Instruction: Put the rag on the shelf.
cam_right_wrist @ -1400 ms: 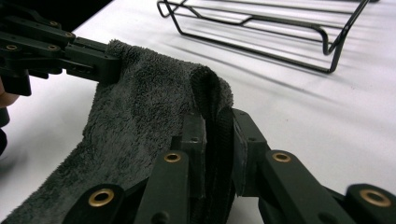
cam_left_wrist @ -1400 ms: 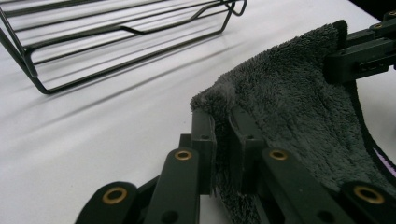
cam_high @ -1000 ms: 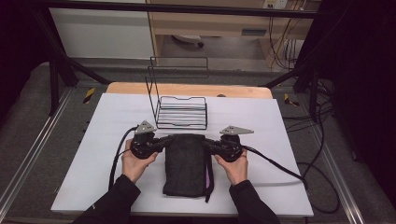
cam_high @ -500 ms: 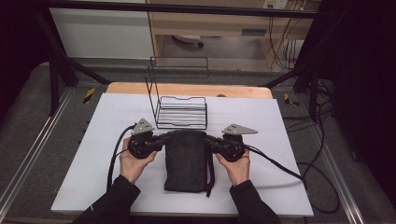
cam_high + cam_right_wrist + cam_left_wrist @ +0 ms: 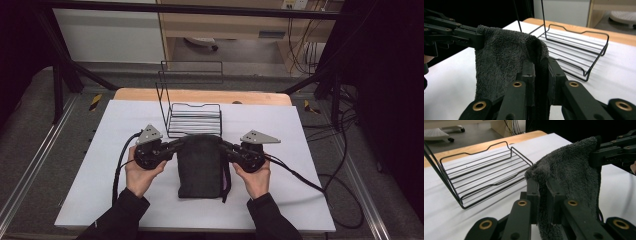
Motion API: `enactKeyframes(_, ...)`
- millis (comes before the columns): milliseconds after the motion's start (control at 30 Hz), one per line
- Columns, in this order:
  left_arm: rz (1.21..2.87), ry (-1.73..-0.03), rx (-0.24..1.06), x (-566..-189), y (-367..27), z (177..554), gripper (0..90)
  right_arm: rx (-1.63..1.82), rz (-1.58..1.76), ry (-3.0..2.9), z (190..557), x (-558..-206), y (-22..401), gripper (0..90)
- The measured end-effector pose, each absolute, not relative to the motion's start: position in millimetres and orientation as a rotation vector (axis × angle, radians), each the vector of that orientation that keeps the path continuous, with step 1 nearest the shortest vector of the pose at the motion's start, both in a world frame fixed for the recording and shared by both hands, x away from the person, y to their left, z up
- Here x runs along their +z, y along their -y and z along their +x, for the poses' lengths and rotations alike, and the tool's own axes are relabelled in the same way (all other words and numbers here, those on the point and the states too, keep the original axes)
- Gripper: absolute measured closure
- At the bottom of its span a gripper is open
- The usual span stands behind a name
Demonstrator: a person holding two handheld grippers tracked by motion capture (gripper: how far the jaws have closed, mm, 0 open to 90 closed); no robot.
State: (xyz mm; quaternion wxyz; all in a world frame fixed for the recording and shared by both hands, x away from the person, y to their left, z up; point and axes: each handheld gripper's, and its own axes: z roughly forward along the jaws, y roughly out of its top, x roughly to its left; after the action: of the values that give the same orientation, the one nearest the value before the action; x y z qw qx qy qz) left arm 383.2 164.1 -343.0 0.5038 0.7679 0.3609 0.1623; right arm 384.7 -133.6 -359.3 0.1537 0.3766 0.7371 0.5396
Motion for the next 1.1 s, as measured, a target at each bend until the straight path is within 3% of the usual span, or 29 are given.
enactKeyframes(1100,1.653,-0.789,0.523,-281.4,-175.1,385.8,81.8,1.59,0.883,-1.893,381.8,-287.4,122.3,79.5)
